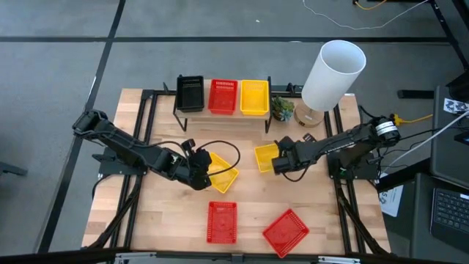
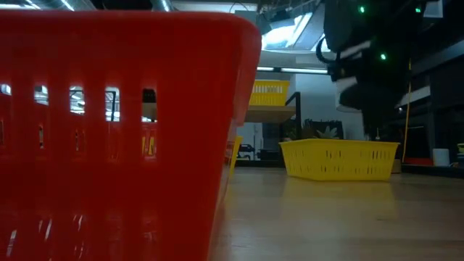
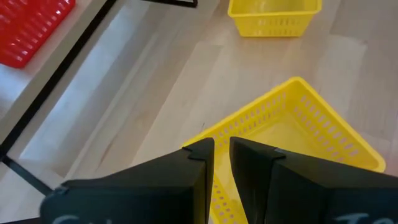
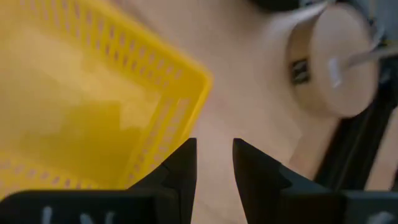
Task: Stack baskets on shelf by color
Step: Stack the right yellow bin on the other yellow bin on the shelf
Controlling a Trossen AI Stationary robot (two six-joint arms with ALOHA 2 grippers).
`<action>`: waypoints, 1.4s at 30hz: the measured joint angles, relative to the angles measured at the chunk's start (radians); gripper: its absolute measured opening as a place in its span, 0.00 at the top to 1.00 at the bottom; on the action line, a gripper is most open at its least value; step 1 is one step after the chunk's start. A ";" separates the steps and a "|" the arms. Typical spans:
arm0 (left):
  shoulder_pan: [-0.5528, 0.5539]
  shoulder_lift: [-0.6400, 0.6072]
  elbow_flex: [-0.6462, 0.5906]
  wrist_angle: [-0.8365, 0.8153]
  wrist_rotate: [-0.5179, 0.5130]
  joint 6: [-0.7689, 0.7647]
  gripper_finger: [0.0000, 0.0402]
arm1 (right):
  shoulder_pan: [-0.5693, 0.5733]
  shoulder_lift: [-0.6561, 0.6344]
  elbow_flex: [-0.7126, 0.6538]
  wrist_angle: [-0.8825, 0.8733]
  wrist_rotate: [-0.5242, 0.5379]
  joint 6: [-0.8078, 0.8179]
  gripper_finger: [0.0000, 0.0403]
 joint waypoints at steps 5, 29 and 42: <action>0.000 0.000 0.000 0.000 0.000 -0.001 0.89 | -0.006 0.000 -0.063 0.095 -0.121 0.019 0.75; 0.001 0.001 0.000 0.000 -0.001 0.001 0.89 | 0.147 -0.002 0.100 0.220 -0.090 -0.092 0.75; 0.001 0.001 0.000 0.000 -0.005 0.001 0.89 | -0.058 -0.002 -0.001 0.139 0.092 -0.108 0.74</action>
